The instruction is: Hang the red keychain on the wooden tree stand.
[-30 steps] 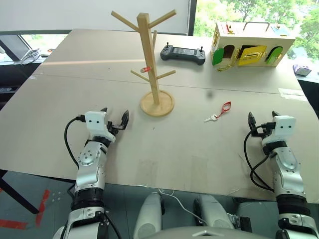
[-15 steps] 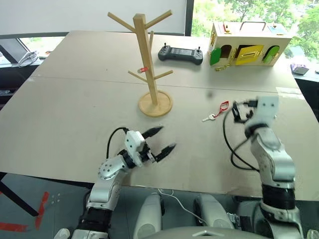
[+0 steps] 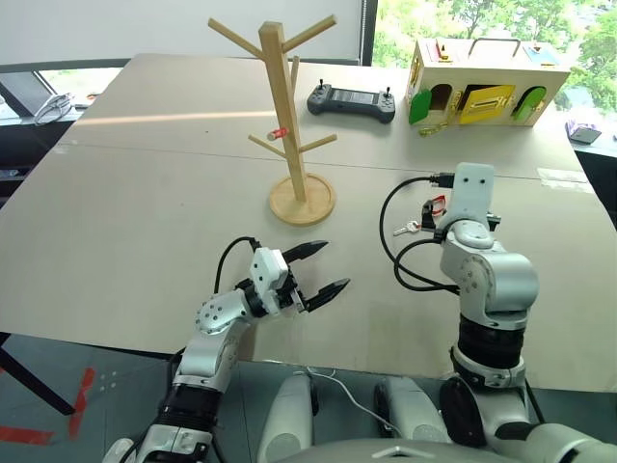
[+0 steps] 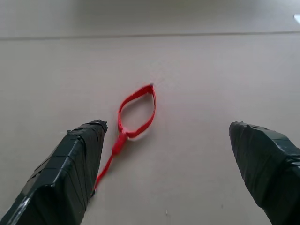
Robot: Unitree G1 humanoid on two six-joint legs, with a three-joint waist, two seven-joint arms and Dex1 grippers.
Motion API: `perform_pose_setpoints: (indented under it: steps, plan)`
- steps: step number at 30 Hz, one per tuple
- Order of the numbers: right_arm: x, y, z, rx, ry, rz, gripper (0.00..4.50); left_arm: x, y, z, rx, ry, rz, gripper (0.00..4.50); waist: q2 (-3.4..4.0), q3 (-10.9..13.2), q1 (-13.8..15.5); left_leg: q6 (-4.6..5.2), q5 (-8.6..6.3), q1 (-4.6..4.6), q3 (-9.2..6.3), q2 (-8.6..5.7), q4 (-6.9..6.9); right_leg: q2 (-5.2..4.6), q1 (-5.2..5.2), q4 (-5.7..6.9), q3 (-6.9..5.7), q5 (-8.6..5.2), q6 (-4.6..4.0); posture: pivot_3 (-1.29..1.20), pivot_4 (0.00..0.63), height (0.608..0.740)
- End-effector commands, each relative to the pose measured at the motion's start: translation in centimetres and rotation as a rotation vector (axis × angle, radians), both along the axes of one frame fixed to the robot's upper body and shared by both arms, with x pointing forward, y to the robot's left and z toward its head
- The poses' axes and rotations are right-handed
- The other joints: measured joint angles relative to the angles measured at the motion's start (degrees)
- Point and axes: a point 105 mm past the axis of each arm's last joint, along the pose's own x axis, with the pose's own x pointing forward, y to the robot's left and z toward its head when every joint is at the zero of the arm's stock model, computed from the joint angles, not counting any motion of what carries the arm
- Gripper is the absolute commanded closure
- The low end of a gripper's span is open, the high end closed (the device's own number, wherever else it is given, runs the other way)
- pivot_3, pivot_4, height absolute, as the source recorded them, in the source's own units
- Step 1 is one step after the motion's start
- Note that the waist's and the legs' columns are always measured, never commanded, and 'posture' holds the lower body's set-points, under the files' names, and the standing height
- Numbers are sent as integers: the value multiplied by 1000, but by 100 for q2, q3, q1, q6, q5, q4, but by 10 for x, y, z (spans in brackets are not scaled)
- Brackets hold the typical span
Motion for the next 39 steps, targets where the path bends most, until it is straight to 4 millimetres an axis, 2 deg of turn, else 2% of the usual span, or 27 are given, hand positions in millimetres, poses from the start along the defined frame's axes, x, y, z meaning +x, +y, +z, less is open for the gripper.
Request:
perform_pose_setpoints:
  steps: [1, 6, 13, 21, 23, 25, 30, 39]
  plan:
    - [4, 7, 6, 9, -31, -3, 0, 0, 1, 7, -1, -28, -11, 134, 0, 0, 2, 0, 0, 0, 0, 0, 0, 0, 0, 0, 0, 0, 0, 0, 150, 740]
    - [10, 19, 12, 62, -40, 21, 0, 0, 3, 14, -12, -37, -10, 134, 0, 0, 3, 0, 0, -1, -1, 0, 0, 0, 0, -1, -1, 0, 0, 0, 150, 740]
    - [17, 30, 12, 150, -52, 24, 0, -1, 0, 12, -8, -45, 2, 134, 0, 0, 2, 0, 0, -1, -1, 0, 0, 0, 0, -1, -1, 0, 0, 0, 150, 740]
    - [21, 55, 8, 329, -73, 92, 0, -2, 0, 11, -6, -49, 18, 134, 1, 0, 1, 0, 0, -1, 0, 0, 0, 0, 0, -1, -1, 0, 0, 0, 150, 740]
    - [22, 62, 15, 366, -108, 121, 0, -1, 1, 11, -3, -50, 25, 134, 1, 0, 0, 0, 0, -1, -1, 0, 0, 0, 0, -1, -1, 0, 0, 0, 150, 740]
    - [21, 67, 20, 376, -129, 145, 0, -1, 1, 10, -3, -50, 30, 134, 1, 0, 1, 0, 0, -1, -1, 0, 0, 0, 0, -1, -1, 0, 0, 0, 150, 740]
    - [19, 78, 18, 375, -106, 194, 0, -1, 0, 11, -3, -50, 28, 134, 1, 0, -1, 0, 0, -1, -1, 0, 0, 0, 0, -1, -1, 0, 0, 0, 150, 740]
    - [19, 80, 5, 316, -42, 197, 0, 0, -1, 13, -3, -55, 33, 134, 1, 0, 1, 0, 0, -2, -1, 0, 0, 0, 0, -1, -1, 0, 0, 0, 150, 740]
